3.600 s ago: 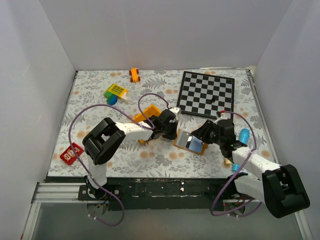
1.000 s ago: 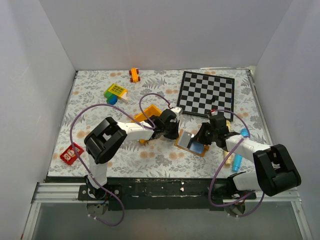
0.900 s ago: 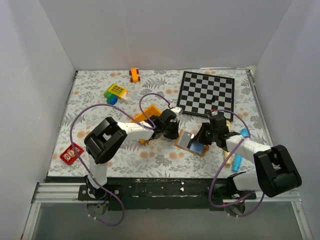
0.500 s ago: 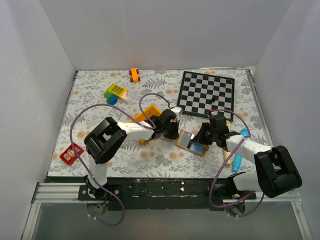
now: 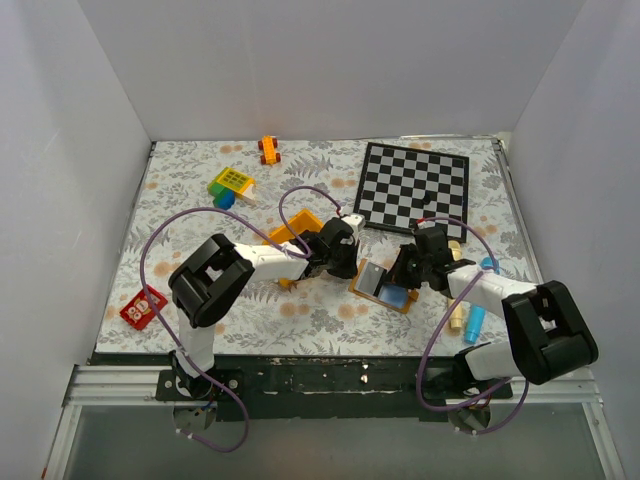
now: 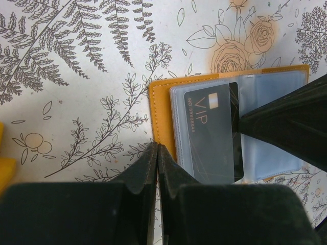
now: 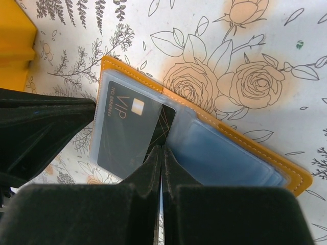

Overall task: Put the credit cards into the card holder
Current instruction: Insert the credit card into the card slot.

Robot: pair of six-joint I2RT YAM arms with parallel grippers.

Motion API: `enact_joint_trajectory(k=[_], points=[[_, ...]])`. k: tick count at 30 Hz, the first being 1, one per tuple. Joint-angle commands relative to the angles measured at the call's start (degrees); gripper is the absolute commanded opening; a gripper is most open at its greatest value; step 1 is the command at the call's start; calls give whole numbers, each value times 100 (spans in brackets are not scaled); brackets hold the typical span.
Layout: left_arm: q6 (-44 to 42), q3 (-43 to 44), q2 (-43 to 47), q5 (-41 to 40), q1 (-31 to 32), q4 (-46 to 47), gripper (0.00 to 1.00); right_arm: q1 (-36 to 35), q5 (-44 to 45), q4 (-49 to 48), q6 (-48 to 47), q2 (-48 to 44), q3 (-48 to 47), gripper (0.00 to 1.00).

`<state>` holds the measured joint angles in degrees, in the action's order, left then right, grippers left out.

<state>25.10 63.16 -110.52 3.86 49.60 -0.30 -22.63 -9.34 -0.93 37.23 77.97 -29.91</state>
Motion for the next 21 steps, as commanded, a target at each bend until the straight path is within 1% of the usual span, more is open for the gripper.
enact_joint_trajectory(k=[1, 11, 21], points=[[-93, -23, -295, 27, 84, -533, 0, -48, -14, -161, -41, 104, -50, 1], [-93, -23, -312, 54, 84, -542, 0, -66, -375, -970, 109, 236, 161, 1], [-84, -31, -312, 62, 84, -516, 0, -83, -630, -1515, 258, 244, 310, 1]])
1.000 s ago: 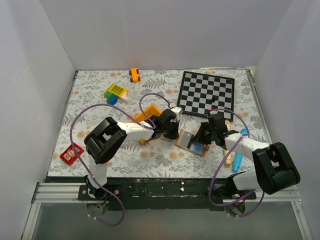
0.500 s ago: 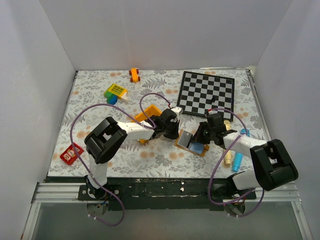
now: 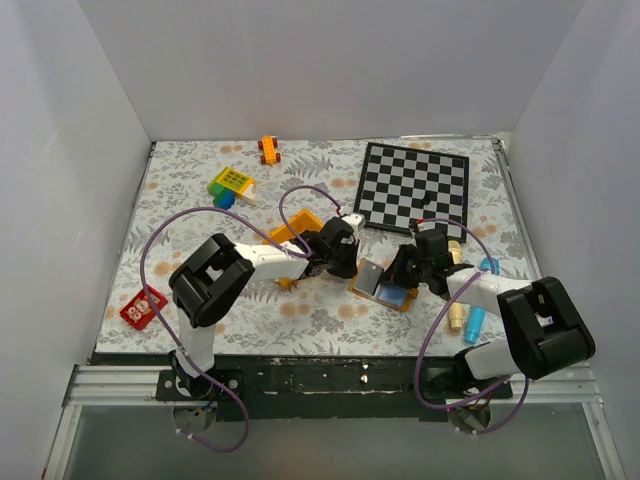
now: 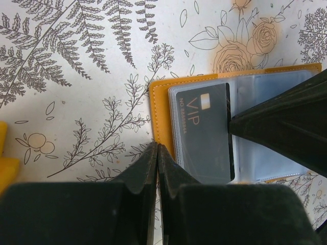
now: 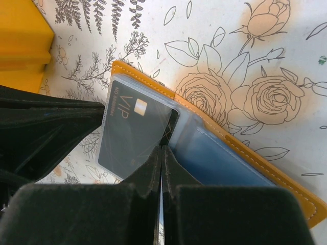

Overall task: Put the credit cards into the card holder
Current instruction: Insert the credit card into the card slot.

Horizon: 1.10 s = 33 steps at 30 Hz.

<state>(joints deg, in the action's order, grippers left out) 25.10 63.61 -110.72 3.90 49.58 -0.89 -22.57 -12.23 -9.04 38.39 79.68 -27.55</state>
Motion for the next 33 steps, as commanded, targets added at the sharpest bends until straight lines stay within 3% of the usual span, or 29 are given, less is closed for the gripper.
enact_joint_trajectory(k=[1, 14, 33], points=[[-84, -86, -284, 58, 87, -456, 0, -90, -385, -757, 151, 91, 74, 1], [-76, -121, -275, 84, 87, -439, 0, -178, -605, -1197, 265, 259, 92, 1], [161, -481, 32, 93, 87, -465, 0, -90, 721, 1219, -297, -1929, -233, 4]])
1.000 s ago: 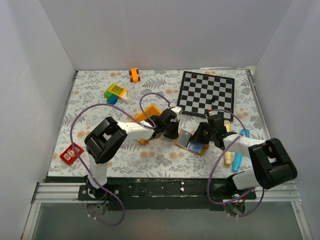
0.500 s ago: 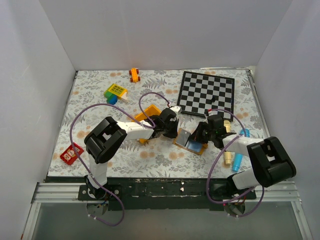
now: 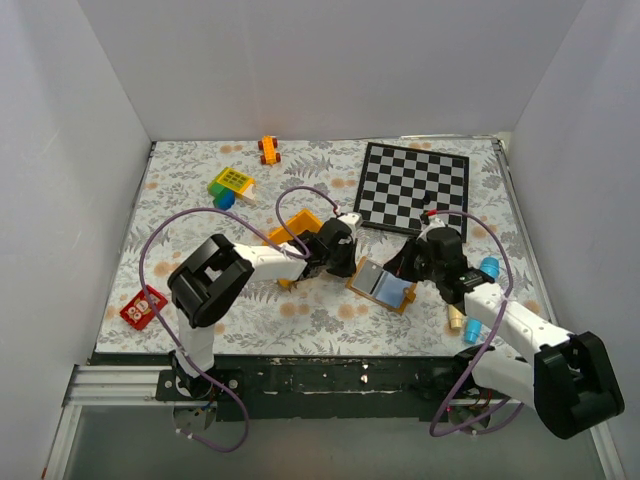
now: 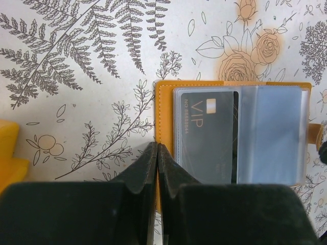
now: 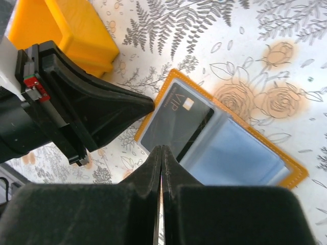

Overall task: Put the credit cards into the card holder
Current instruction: Insert the credit card into the card slot.

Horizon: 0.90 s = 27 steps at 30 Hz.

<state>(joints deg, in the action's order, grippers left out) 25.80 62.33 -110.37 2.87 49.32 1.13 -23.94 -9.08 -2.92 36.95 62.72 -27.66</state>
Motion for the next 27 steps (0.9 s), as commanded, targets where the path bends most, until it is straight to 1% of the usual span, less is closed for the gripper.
enact_joint_trajectory(k=[1, 9, 15, 20, 24, 26, 27], points=[[126, -405, 32, 205, 113, -684, 0, 65, 459, 678, -153, -286, -222, 5], [329, -853, 393, 258, 236, -710, 0, 136, 679, 959, -171, -453, -205, 8], [522, -854, 499, 231, 596, -754, 0, 241, 811, 1153, -188, -585, -170, 11], [724, -845, 516, 170, 807, -886, 1, 346, 873, 1513, -258, -769, -170, 15], [830, -915, 718, -208, 816, -1166, 9, 417, 873, 1619, -294, -928, -99, 20], [778, -837, 823, -576, 807, -1377, 15, 452, 882, 1601, -285, -954, -90, 20], [760, -740, 902, -734, 807, -1509, 20, 478, 873, 1601, -293, -937, -108, 21]])
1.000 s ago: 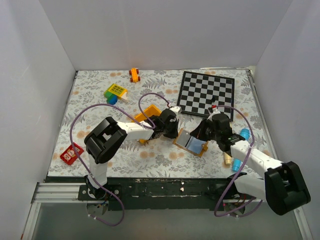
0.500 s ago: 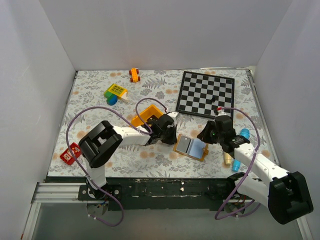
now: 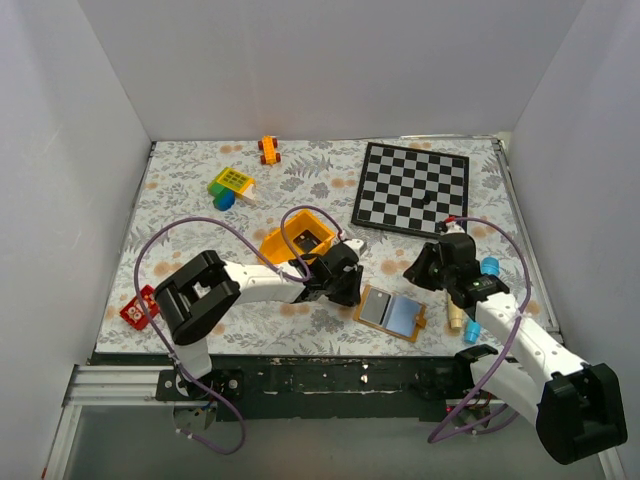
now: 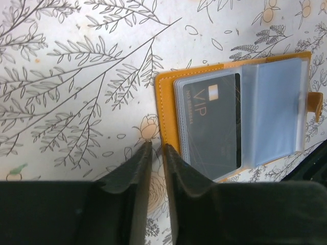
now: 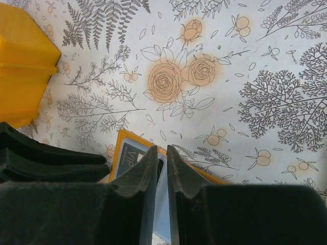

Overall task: Put the credit cards into the card holder
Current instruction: Insert the credit card into the card slot, then close the card holder at the center of the board.

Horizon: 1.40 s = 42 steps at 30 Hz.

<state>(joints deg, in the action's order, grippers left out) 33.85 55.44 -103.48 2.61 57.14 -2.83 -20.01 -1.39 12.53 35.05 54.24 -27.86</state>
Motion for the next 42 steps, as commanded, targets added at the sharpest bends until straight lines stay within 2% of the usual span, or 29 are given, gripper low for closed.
enact_joint_trajectory(k=[1, 4, 6, 11, 18, 28, 32, 36, 39, 42], points=[[-88, 36, 240, -788, 16, -1201, 26, 94, 112, 47, -112, -71, -106, 22], [-202, 265, 469, -1078, 7, -1422, 43, 129, 112, 126, -121, -54, -185, 23], [-264, 397, 548, -1149, -19, -1501, 47, 138, 104, 284, -121, -80, -255, 25], [-326, 547, 601, -1175, -54, -1536, 48, 155, 578, 1406, -235, -238, -632, 49], [-308, 520, 470, -1114, -54, -1361, 48, 129, 710, 3253, -148, 183, -1344, 60], [-344, 556, 399, -1000, -63, -1202, 48, -539, 1000, 4072, 283, 491, -1425, 63], [-317, 512, 373, -938, -72, -1097, 48, -548, 1280, 4117, 590, 281, -1196, 62], [-326, 503, 294, -868, -63, -1053, 48, -539, 1799, 4011, 889, -115, -976, 55], [-361, 485, 258, -806, -63, -1000, 47, -530, 1739, 4011, 1109, -2, -924, 52], [-414, 494, 180, -797, -72, -1000, 47, -522, 1607, 3819, 1390, 148, -722, 54]])
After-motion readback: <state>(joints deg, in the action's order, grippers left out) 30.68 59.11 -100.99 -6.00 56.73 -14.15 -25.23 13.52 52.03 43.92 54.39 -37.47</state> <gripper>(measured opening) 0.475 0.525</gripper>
